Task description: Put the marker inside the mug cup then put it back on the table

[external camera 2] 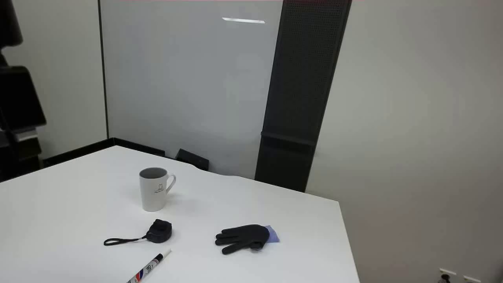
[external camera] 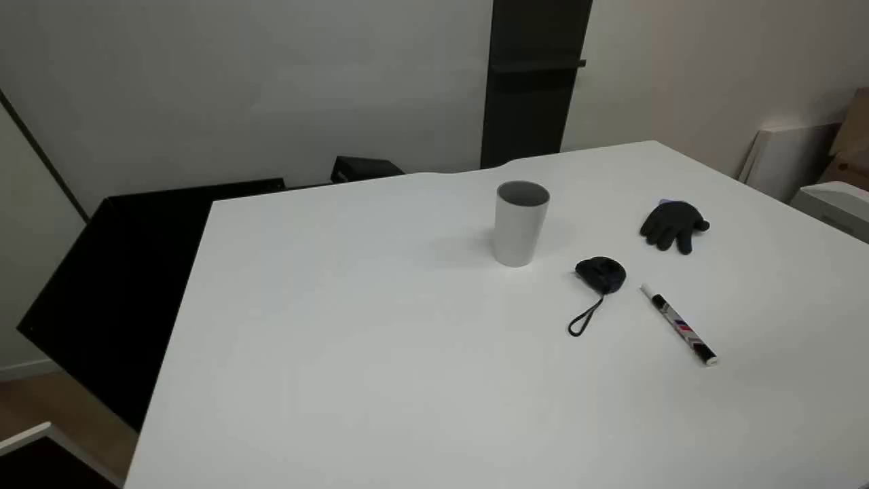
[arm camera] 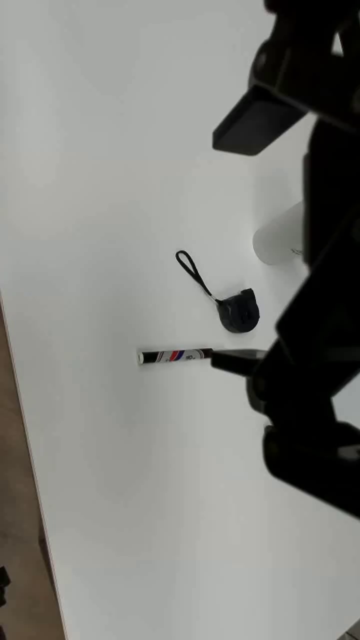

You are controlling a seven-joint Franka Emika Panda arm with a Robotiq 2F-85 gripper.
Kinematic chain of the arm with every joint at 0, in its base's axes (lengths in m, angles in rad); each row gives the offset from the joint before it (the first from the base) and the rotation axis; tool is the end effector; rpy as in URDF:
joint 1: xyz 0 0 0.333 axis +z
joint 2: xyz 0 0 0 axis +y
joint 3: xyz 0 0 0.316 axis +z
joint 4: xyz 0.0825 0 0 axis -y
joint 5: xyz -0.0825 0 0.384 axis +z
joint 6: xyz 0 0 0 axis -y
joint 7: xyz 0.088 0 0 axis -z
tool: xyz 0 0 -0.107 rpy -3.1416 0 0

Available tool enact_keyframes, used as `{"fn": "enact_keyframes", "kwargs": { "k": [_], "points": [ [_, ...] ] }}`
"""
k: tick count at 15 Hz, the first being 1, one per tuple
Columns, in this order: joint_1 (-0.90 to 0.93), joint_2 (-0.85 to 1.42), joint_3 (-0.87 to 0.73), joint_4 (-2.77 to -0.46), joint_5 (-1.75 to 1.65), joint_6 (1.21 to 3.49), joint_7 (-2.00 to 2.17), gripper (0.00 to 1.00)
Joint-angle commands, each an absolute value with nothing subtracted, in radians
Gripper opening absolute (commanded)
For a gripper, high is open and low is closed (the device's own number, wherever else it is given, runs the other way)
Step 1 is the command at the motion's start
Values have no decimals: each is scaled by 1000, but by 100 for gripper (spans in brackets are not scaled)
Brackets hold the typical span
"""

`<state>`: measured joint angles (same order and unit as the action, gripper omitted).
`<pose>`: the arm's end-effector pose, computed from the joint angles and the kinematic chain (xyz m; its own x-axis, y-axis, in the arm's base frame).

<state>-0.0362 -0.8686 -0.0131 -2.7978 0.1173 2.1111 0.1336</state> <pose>0.3065 -0.0095 0.4537 0.9584 -0.2366 0.1594 -0.2149 -0.9663 -0.1420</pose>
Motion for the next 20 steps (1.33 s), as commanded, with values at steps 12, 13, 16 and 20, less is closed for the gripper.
{"fn": "enact_keyframes", "kwargs": {
  "k": [12,13,16,20],
  "points": [
    [-41,-867,-9,-2795,121,2107,130,100],
    [-41,-867,-9,-2795,121,2107,130,100],
    [-46,-787,-14,-2771,112,2151,118,100],
    [-54,-670,-25,-2743,101,2235,88,100]
  ]
}}
